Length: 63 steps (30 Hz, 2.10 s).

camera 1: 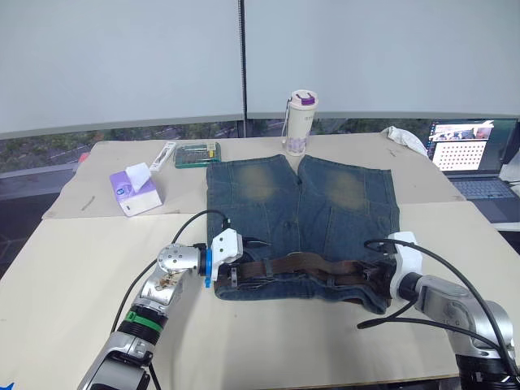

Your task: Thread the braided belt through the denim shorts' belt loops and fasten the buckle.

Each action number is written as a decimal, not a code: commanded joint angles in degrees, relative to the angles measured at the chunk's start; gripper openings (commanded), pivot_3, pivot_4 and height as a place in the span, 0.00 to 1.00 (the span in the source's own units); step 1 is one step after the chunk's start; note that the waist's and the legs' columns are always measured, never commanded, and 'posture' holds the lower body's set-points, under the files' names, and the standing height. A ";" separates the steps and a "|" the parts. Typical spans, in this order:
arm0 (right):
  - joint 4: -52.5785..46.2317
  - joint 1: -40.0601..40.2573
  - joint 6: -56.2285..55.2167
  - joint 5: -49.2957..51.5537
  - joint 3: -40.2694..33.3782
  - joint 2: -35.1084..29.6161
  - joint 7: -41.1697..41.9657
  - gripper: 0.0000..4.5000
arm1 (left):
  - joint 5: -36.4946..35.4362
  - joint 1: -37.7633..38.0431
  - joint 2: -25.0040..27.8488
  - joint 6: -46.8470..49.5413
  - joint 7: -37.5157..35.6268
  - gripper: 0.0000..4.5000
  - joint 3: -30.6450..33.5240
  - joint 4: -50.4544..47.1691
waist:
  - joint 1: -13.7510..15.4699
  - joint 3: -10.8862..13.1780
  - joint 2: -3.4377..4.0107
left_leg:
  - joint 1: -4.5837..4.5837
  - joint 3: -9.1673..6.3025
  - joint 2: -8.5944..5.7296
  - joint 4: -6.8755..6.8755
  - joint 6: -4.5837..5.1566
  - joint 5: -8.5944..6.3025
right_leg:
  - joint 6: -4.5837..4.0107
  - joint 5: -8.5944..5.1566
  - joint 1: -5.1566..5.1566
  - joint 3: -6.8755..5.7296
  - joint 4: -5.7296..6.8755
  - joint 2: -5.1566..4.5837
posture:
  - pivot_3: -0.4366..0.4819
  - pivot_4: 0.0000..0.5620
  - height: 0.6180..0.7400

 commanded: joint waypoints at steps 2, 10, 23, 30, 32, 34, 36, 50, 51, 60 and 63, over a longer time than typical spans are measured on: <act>-3.03 -3.82 8.25 10.97 -8.21 3.28 0.11 0.00 | -1.35 -1.29 -0.93 -0.90 0.25 1.00 0.96 -0.74 | 0.02 0.08 0.14 | -0.02 0.00 0.01 0.00 0.00 0.00 | 0.00 0.00 -0.02 0.01 0.00 -0.02 | 0.48 0.27 1.00; -2.97 -12.86 18.42 27.58 -22.08 8.50 -6.69 0.00 | -4.88 -2.70 -4.89 0.39 2.79 1.00 3.25 -2.75 | 0.63 0.21 0.37 | -0.08 -0.01 -0.01 0.00 0.02 -0.01 | -0.01 0.01 -0.04 0.00 0.01 -0.06 | 0.48 0.27 1.00; -1.59 -16.01 18.62 35.94 -23.22 15.73 -22.39 0.00 | 2.60 -4.85 -10.14 -10.12 13.98 1.00 2.52 -3.16 | 0.96 0.19 0.41 | -0.11 0.02 -0.08 0.01 0.02 -0.01 | -0.02 0.02 -0.06 0.03 0.08 -0.08 | 0.48 0.27 1.00; -1.50 -17.93 15.71 42.92 -24.28 20.90 -35.00 0.00 | 17.31 -4.10 -10.72 -28.17 27.37 1.00 0.19 -2.26 | 1.06 0.17 0.44 | -0.11 0.03 -0.08 0.00 0.00 0.00 | -0.03 0.02 -0.08 0.06 0.08 -0.10 | 0.48 0.27 1.00; -2.51 -18.13 14.86 45.10 -22.75 21.97 -38.12 0.00 | 24.11 -5.09 -9.89 -31.17 31.22 1.00 -1.62 -1.61 | 1.04 0.17 0.44 | -0.12 0.03 -0.10 0.00 0.00 0.00 | -0.02 0.02 -0.08 0.06 0.10 -0.11 | 0.48 0.27 1.00; -3.10 -18.09 13.97 47.19 -21.49 22.16 -40.52 0.00 | 28.85 -6.02 -9.31 -32.17 34.36 1.00 -2.84 -1.40 | 1.05 0.17 0.46 | -0.11 0.03 -0.11 0.00 0.00 0.00 | -0.02 0.02 -0.08 0.05 0.10 -0.10 | 0.48 0.27 1.00; -3.32 -17.96 12.83 49.19 -20.08 21.67 -42.38 0.00 | 32.25 -7.11 -8.96 -32.33 37.49 1.00 -3.56 -0.74 | 1.00 0.18 0.47 | -0.11 0.04 -0.12 -0.01 0.01 0.00 | -0.02 0.02 -0.08 0.04 0.13 -0.07 | 0.48 0.27 1.00; -3.74 -15.02 4.97 54.76 -11.03 15.55 -46.51 0.00 | 38.71 -9.09 -6.13 -28.78 46.04 0.44 -5.55 -0.11 | 0.86 0.18 0.47 | -0.10 0.05 -0.16 -0.01 0.02 0.01 | -0.01 0.01 -0.06 -0.03 0.17 -0.04 | 0.48 0.27 1.00; -3.65 -14.85 4.52 54.85 -10.66 15.18 -46.45 0.00 | 38.64 -9.06 -6.03 -28.69 46.13 0.35 -5.63 -0.23 | 0.86 0.18 0.47 | -0.10 0.05 -0.17 -0.01 0.02 0.01 | -0.01 0.01 -0.06 -0.03 0.17 -0.04 | 0.48 0.27 1.00; -4.97 -13.21 0.14 54.48 -7.40 11.76 -44.27 0.00 | 35.82 -6.88 -5.08 -25.42 45.08 0.01 -4.99 -1.30 | 0.83 0.19 0.47 | -0.10 0.05 -0.16 0.00 0.03 0.01 | 0.00 0.01 -0.06 -0.03 0.16 -0.04 | 0.48 0.27 1.00; -6.30 -13.10 -1.50 54.39 -6.60 11.16 -41.69 0.00 | 31.79 -5.32 -5.27 -23.20 43.26 0.01 -4.18 -1.19 | 0.84 0.19 0.47 | -0.10 0.05 -0.16 0.00 0.03 0.01 | 0.00 0.01 -0.06 -0.03 0.15 -0.04 | 0.48 0.27 1.00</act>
